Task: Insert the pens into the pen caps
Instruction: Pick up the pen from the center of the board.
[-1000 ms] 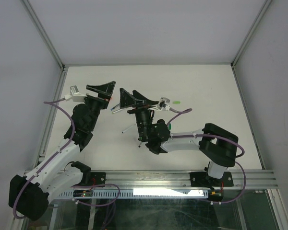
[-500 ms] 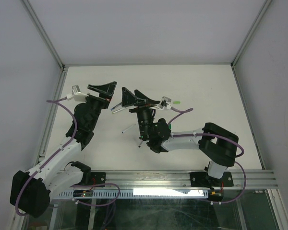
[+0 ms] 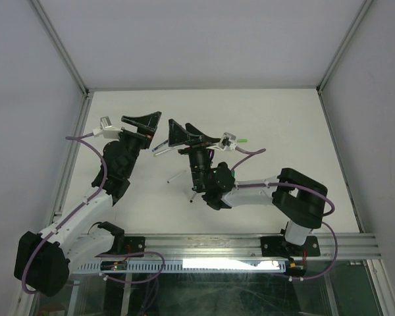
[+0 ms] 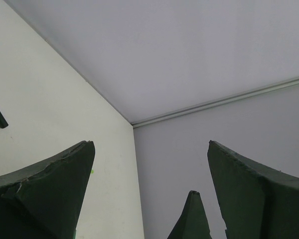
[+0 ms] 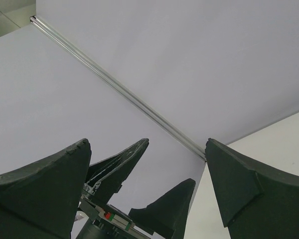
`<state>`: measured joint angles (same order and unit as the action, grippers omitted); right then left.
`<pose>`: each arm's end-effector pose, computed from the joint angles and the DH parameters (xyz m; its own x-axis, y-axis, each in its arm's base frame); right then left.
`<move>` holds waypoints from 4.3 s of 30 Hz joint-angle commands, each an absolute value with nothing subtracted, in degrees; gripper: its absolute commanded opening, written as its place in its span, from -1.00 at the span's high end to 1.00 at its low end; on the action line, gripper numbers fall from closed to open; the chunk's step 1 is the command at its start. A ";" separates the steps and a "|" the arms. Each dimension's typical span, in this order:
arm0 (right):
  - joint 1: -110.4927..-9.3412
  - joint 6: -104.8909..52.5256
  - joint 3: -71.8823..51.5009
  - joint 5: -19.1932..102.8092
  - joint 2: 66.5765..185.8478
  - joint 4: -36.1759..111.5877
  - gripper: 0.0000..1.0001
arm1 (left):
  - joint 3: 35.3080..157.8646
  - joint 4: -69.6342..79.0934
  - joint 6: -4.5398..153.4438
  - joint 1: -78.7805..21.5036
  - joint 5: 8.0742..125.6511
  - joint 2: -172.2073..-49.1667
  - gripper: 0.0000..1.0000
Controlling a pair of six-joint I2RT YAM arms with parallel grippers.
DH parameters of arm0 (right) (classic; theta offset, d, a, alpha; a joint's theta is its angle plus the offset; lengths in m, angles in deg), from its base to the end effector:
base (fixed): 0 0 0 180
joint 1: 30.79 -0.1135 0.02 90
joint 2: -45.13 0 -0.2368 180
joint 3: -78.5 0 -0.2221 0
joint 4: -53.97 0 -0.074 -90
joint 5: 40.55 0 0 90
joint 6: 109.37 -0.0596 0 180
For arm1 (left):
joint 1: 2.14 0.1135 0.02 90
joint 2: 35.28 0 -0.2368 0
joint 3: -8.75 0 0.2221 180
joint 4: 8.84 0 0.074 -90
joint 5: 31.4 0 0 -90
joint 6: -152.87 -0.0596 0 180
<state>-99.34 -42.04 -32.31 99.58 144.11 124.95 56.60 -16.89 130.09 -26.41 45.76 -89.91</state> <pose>0.1648 0.2943 0.3109 0.0737 0.8631 -0.4996 -0.4485 0.4761 0.7564 0.2202 -0.0847 0.2833 -0.1749 -0.9072 -0.3826 0.0954 0.3711 -0.9237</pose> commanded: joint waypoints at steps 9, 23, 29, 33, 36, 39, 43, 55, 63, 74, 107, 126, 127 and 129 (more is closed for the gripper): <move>-98.52 -43.71 -34.16 100.14 142.97 132.34 -0.99 | 55.90 -23.90 131.60 -25.80 48.16 -92.13 -0.98; -97.86 -45.10 -34.62 99.90 143.09 132.32 -0.99 | 56.01 -24.19 131.50 -25.78 48.06 -92.50 -0.98; -97.87 -45.38 -34.68 99.66 143.00 132.34 -0.99 | 55.74 -24.57 131.43 -25.78 48.15 -92.26 -0.98; -97.85 -45.52 -34.67 99.56 143.00 132.32 -0.99 | 55.71 -24.73 131.26 -25.83 48.14 -92.08 -0.98; -97.86 -45.72 -34.62 99.30 143.12 132.34 -1.00 | 55.71 -24.59 131.10 -25.81 48.08 -91.82 -0.98; -97.85 -45.83 -34.63 99.04 143.26 132.34 -0.99 | 55.63 -24.53 131.08 -25.78 47.96 -91.62 -0.98; -97.87 -46.36 -34.80 98.98 143.30 132.32 -0.99 | 55.45 -24.38 130.99 -25.79 47.88 -91.28 -0.98; -99.06 -46.27 -35.37 99.13 142.20 132.34 -1.00 | 54.86 -23.18 130.89 -25.81 49.36 -88.31 -0.98; -103.80 -41.74 -35.98 103.21 139.23 132.30 -1.00 | 53.20 -22.26 132.00 -27.53 51.22 -83.97 -0.98; -105.59 -44.27 -47.19 102.35 128.65 132.34 -0.99 | 53.12 -24.09 127.16 -44.98 38.56 -83.93 -0.98; -108.11 -103.04 -37.36 112.45 93.81 -22.24 -0.99 | 69.55 15.76 105.85 -48.70 39.52 -93.95 -0.98; -68.15 -58.31 -37.43 58.49 109.02 1.22 -0.99 | 79.07 29.98 89.98 -46.84 50.83 -110.05 -0.74; -67.81 -58.30 -35.84 58.64 110.81 0.03 -0.99 | 79.54 30.34 89.41 -46.95 51.79 -110.87 -0.68; -67.68 -57.78 -33.89 58.80 112.70 -1.04 -0.95 | 80.10 30.44 88.19 -47.49 53.06 -112.45 -0.60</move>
